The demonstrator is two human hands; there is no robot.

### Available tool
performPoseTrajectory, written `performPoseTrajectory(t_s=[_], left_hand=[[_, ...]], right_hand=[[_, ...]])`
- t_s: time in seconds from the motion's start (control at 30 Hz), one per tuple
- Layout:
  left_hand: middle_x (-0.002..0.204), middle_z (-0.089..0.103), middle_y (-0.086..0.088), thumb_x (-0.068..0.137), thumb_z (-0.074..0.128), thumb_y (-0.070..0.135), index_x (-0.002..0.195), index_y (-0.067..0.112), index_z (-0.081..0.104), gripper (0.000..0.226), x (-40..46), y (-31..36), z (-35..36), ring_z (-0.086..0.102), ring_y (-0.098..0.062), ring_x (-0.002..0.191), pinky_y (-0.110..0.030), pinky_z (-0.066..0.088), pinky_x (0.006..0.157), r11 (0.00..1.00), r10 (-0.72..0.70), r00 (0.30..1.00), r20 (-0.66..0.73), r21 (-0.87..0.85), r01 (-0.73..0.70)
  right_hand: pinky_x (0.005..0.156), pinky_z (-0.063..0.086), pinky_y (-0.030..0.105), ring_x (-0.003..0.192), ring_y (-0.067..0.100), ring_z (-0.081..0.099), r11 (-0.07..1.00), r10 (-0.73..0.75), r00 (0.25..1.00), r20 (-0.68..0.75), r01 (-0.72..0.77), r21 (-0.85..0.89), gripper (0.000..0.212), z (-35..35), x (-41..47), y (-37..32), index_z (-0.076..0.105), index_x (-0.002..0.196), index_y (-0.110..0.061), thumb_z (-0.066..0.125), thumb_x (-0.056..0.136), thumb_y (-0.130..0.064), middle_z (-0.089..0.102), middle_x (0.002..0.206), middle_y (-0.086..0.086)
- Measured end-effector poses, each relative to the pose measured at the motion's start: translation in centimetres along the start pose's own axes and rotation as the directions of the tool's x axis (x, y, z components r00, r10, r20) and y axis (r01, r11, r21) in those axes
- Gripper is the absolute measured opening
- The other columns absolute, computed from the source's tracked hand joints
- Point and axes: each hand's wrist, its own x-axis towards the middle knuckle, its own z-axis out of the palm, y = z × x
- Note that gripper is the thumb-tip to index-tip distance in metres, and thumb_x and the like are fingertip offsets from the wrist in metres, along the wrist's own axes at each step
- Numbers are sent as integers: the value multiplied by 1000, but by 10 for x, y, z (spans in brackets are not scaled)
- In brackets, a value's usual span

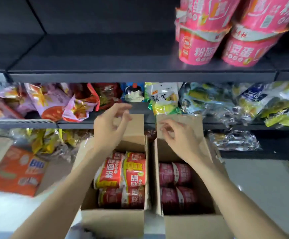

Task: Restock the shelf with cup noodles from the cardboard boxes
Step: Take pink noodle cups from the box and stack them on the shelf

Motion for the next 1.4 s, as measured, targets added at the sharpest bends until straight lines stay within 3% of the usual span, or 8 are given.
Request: performPoseTrajectory(t_s=[0.17, 0.27, 0.37, 0.53, 0.67, 0.93, 1.23, 1.4], left_hand=[[117, 64, 1, 85, 66, 27, 123, 24, 60, 38, -69, -97, 8, 57, -22, 111, -24, 39, 91, 849, -407, 860, 308, 475, 231], [139, 49, -5, 86, 64, 39, 138, 26, 44, 58, -93, -130, 30, 47, -26, 124, -35, 36, 105, 771, -586, 684, 434, 559, 306], [145, 43, -3, 89, 61, 37, 142, 28, 38, 59, -102, -135, 52, 42, -23, 129, -31, 33, 101, 764, -615, 618, 490, 566, 310], [136, 51, 2, 91, 58, 33, 134, 25, 48, 45, -103, -104, 79, 46, -19, 125, -32, 44, 95, 855, -485, 728, 484, 436, 280], [138, 49, 2, 89, 56, 47, 140, 26, 42, 57, -104, -102, 128, 39, -19, 130, -33, 30, 108, 891, -379, 774, 508, 427, 156], [156, 24, 8, 84, 58, 57, 151, 28, 21, 82, -118, -126, 179, 8, -15, 146, -45, -3, 118, 841, -367, 749, 552, 541, 14], [146, 15, 23, 78, 41, 73, 150, 31, 19, 86, -106, -145, 183, -7, -1, 143, -46, -10, 116, 853, -312, 741, 594, 518, -56], [144, 20, 22, 79, 36, 74, 149, 29, 23, 84, -101, -154, 183, -1, -6, 145, -53, -2, 116, 868, -271, 738, 618, 489, -91]], right_hand=[[82, 50, 30, 104, 16, 61, 992, 105, 944, 314, -77, -101, 33, 85, -41, 19, 57, 122, -22, 62, 90, -27, 63, 108, -8], [103, 38, 33, 133, 17, 38, 982, 175, 825, 537, -109, -153, 57, 128, -49, 34, 41, 141, -22, 64, 89, -30, 43, 142, -4], [109, 35, 39, 134, 22, 37, 970, 201, 787, 584, -77, -231, 54, 150, -55, 46, 44, 140, -18, 63, 90, -26, 44, 143, 1], [87, 49, 30, 104, 20, 61, 972, 226, 934, 276, -197, -129, 27, 134, -84, 59, 66, 110, -12, 64, 84, -6, 67, 107, 3], [79, 52, 30, 99, 24, 63, 943, 295, 948, 121, -268, -199, 26, 118, -106, 111, 66, 108, -11, 66, 82, -5, 68, 103, 4], [107, 34, 40, 132, 28, 36, 857, 431, 773, 466, -190, -478, 82, 125, -127, 209, 29, 147, -21, 73, 78, -21, 38, 145, 4], [118, 9, 44, 142, 31, 21, 863, 423, 601, 678, -39, -504, 79, 251, -117, 286, 15, 151, -11, 58, 88, -32, 25, 153, 13], [114, 15, 59, 137, 42, 30, 773, 415, 630, 657, 138, -620, 92, 315, -134, 324, 14, 152, -13, 61, 84, -53, 29, 149, 26]])
